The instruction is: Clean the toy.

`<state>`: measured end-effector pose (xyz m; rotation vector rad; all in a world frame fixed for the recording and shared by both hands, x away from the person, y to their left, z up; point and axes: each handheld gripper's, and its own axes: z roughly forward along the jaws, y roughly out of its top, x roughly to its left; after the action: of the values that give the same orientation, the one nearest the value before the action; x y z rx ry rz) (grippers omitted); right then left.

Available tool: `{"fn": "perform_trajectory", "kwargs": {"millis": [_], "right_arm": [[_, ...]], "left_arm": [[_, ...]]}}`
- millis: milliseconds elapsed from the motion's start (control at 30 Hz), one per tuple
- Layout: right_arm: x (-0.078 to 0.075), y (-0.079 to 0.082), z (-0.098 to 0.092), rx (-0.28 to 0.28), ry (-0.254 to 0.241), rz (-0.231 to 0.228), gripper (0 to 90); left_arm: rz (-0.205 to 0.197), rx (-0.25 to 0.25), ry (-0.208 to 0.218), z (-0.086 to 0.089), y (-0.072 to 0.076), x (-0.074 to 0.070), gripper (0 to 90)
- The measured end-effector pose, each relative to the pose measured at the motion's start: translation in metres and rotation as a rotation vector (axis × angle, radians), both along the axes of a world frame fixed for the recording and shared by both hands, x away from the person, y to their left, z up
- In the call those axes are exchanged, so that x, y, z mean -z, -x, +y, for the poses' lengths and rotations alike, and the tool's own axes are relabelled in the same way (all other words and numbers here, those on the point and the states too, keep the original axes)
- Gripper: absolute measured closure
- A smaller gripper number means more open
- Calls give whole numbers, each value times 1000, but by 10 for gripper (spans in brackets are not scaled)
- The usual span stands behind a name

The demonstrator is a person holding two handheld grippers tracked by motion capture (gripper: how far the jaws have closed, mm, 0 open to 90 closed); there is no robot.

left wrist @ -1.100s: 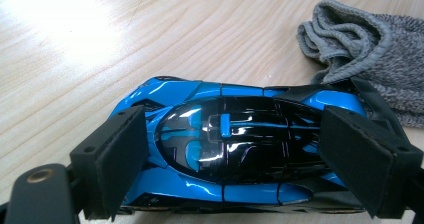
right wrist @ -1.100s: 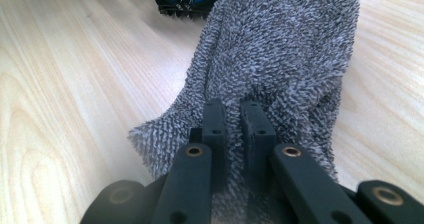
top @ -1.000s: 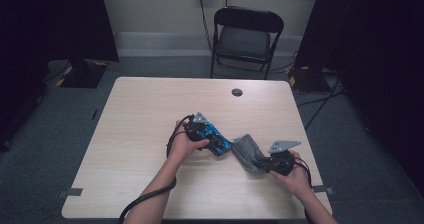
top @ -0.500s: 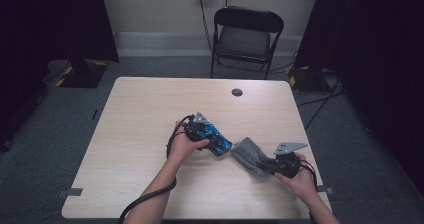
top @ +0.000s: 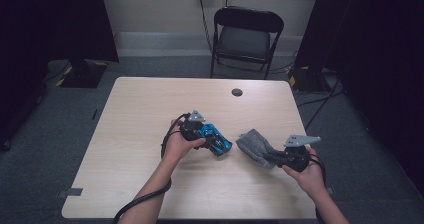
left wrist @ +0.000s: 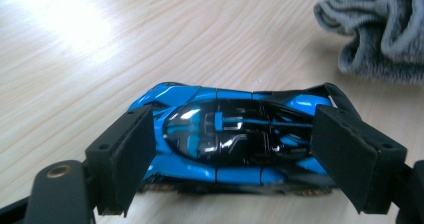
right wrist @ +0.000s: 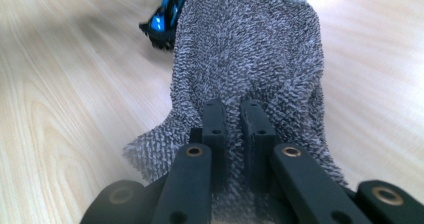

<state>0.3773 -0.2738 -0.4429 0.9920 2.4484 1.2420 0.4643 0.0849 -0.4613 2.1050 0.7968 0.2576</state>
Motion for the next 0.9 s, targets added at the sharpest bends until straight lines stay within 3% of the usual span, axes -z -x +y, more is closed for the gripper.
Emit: {"fn": "perform_trajectory", "kwargs": {"millis": [233,467,700,900], "right_arm": [[-22,-6,20,-26,-6,-35,828],[-32,-14,52,-75,-10,-52,827],[-33,-24,81,-129,0,-50,826],[-29,-33,104,-169,3,-43,826]], "left_arm": [[-9,-16,6,23,17,-5,183],[-14,-39,-2,49,33,-6,188],[-9,-66,-29,74,47,2,189],[4,-101,-15,96,61,7,189]]}}
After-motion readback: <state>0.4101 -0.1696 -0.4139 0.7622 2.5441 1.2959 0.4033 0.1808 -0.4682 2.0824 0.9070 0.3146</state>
